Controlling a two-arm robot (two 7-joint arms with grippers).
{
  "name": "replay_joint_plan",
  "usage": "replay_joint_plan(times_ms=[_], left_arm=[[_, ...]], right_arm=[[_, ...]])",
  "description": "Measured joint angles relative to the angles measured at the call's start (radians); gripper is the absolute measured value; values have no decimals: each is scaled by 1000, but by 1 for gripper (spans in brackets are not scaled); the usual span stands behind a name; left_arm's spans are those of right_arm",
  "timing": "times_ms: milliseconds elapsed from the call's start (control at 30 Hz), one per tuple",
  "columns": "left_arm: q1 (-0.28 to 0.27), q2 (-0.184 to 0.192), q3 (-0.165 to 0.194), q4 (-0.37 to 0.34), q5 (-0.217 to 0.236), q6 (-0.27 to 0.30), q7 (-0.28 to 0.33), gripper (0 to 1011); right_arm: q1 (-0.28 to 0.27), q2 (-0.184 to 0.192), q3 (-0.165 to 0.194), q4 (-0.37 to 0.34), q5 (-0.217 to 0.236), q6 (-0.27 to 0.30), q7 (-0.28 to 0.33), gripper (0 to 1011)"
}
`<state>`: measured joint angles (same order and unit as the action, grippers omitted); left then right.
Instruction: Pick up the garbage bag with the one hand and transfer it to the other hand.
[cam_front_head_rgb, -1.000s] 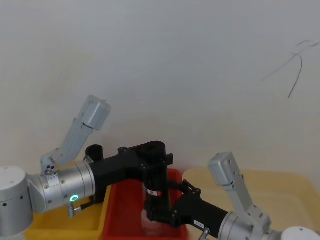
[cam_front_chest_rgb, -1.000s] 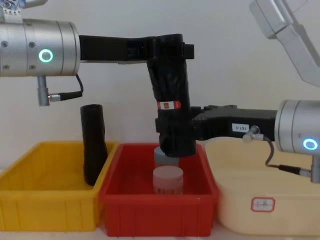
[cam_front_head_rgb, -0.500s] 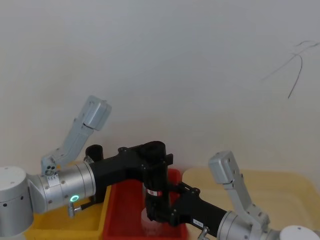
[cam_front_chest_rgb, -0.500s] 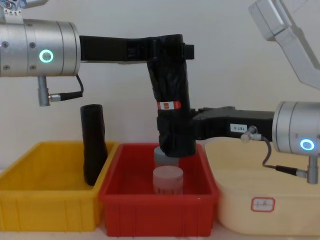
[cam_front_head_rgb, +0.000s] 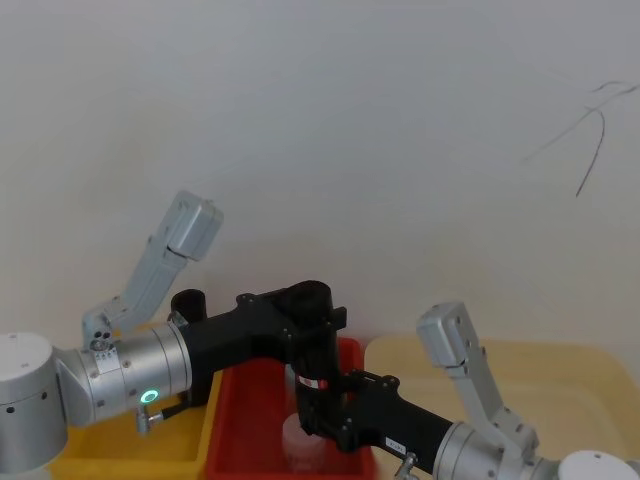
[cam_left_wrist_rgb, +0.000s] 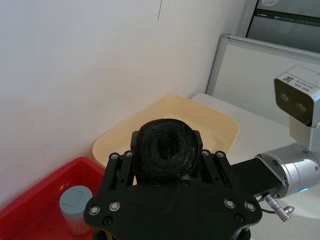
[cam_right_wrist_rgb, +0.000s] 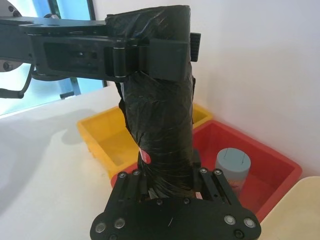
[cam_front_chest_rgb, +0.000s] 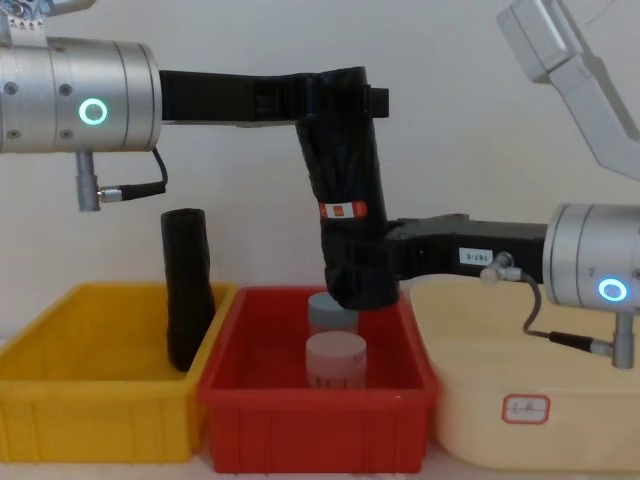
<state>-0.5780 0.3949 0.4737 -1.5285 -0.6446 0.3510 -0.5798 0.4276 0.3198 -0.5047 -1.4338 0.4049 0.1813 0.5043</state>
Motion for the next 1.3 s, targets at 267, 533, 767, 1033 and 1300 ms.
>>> replay_joint_plan(times_ms=[267,533,767,1033,1300], left_arm=[[0,1,1,0,0,-1,0,598],[0,1,1,0,0,-1,0,817],[0,3,2,0,-2,-2,-1,991],[3,13,1,-6,-13,-3,-10,1002],[12,29,-14,-11,-33,-9,-16,1001]], right_arm=[[-3,2,0,-1,8,-8,-1,458],[-12,5,6,-7,20,-17,-11,457],[-21,11,15,-15,29,-24,-23,457],[-30,17,27,-22,41,-30,-43,457],[-40,21,48,-21,47,-28,-85,457]])
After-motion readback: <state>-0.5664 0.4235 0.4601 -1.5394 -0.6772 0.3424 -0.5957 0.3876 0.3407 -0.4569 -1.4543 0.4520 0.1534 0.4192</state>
